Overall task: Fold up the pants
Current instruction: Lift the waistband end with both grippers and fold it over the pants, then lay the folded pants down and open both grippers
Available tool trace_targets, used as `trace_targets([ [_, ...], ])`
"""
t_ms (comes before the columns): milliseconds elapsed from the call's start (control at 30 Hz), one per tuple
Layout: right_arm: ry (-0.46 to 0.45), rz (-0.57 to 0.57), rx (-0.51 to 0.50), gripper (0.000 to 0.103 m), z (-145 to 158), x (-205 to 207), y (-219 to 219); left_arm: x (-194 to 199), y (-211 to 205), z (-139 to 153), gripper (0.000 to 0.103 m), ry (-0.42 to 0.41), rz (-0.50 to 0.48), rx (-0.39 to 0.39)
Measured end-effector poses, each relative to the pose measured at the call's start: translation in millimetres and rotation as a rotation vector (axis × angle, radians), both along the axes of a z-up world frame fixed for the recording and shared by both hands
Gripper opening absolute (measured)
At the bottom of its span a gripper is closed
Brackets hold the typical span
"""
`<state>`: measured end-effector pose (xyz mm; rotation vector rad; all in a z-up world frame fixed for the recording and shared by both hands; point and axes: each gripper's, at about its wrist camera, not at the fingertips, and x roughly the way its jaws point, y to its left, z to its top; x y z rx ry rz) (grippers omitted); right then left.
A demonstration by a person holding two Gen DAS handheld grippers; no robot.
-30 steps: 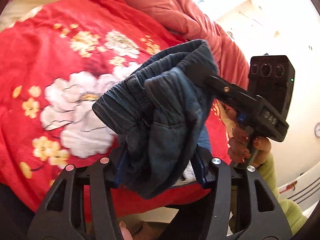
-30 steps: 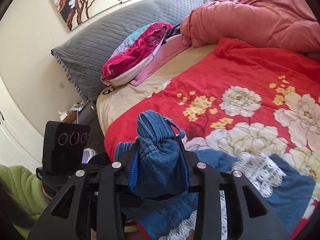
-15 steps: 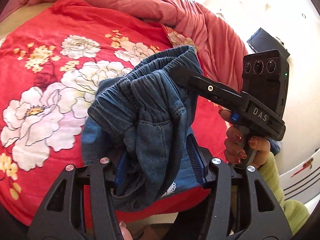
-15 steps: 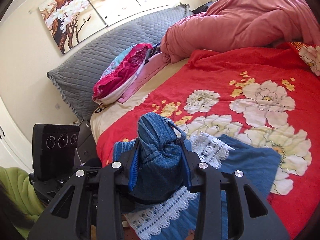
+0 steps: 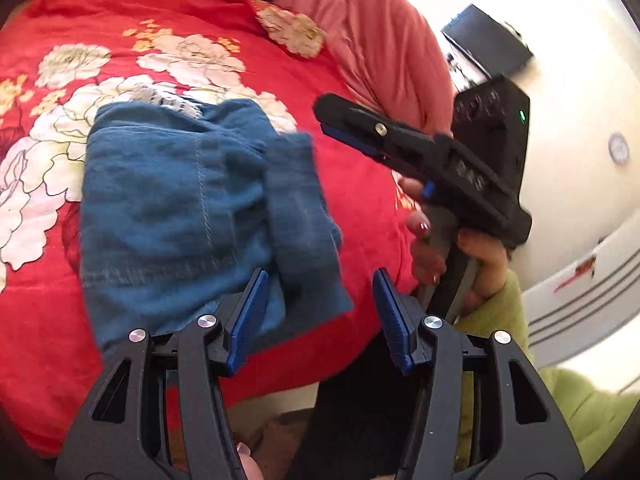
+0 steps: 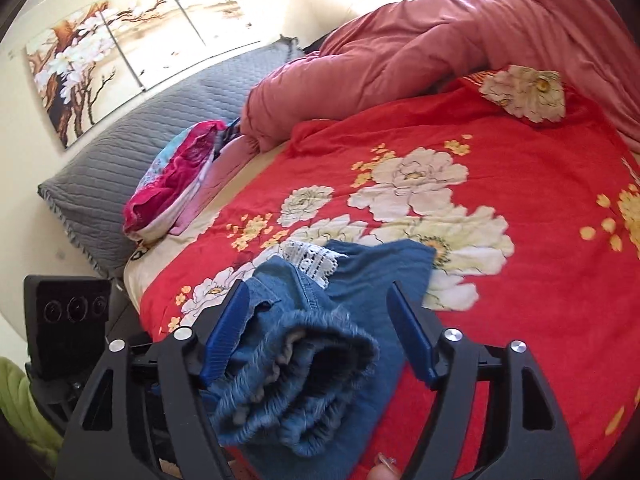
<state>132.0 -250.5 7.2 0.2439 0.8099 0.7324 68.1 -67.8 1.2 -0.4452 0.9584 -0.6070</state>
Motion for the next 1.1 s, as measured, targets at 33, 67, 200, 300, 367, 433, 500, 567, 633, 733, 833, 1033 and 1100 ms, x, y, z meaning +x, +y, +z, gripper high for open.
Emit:
trace_targets([
  [33,-0.003,0.000,-0.007,0.073,-0.2,-1.8,0.3,-2.8,-0.7,2.2,0.046,-0.012,-0.001,0.015],
  [67,-0.007,0.012,-0.015,0.074,0.1,-4.8,3.6,-6.8,1.7,5.7,0.046,-0.030,0.011,0.035],
  [200,-0.003,0.040,-0.079,0.075,-3.4,-8.9,16.3,-14.5,18.8,14.7,0.054,-0.085,0.120,0.151],
  [300,0.000,0.050,-0.203,0.075,-13.3,-16.3,27.5,-7.4,25.1,10.2,0.054,-0.091,0.205,0.275],
  [367,-0.006,0.039,-0.303,0.075,-22.3,-21.4,28.9,-1.9,20.9,0.2,0.056,-0.078,0.223,0.365],
  [433,0.007,0.020,-0.341,0.075,-30.8,-24.6,25.9,5.3,15.4,-16.1,0.056,-0.040,0.223,0.443],
  [500,0.033,0.011,-0.332,0.076,-37.7,-25.4,21.6,4.7,11.7,-29.7,0.057,-0.030,0.211,0.468],
  [567,0.046,0.002,-0.327,0.078,-44.5,-26.8,20.2,3.0,11.1,-35.9,0.058,-0.041,0.213,0.487],
  [633,0.058,-0.006,-0.323,0.078,-48.4,-26.9,21.7,2.8,14.4,-36.8,0.058,-0.041,0.215,0.486],
  [733,0.038,-0.020,-0.310,0.078,-40.8,-31.2,23.3,-0.7,22.7,-33.9,0.059,-0.025,0.226,0.448],
  [833,0.012,-0.042,-0.281,0.079,-27.0,-39.9,21.0,-6.0,25.0,-28.9,0.059,-0.037,0.227,0.440],
  [1033,-0.023,-0.055,-0.247,0.079,-6.9,-57.5,21.4,-13.9,25.3,-18.2,0.059,-0.055,0.230,0.421],
  [1100,-0.036,-0.059,-0.246,0.079,-0.8,-62.6,22.8,-16.4,25.8,-14.6,0.060,-0.061,0.230,0.413],
])
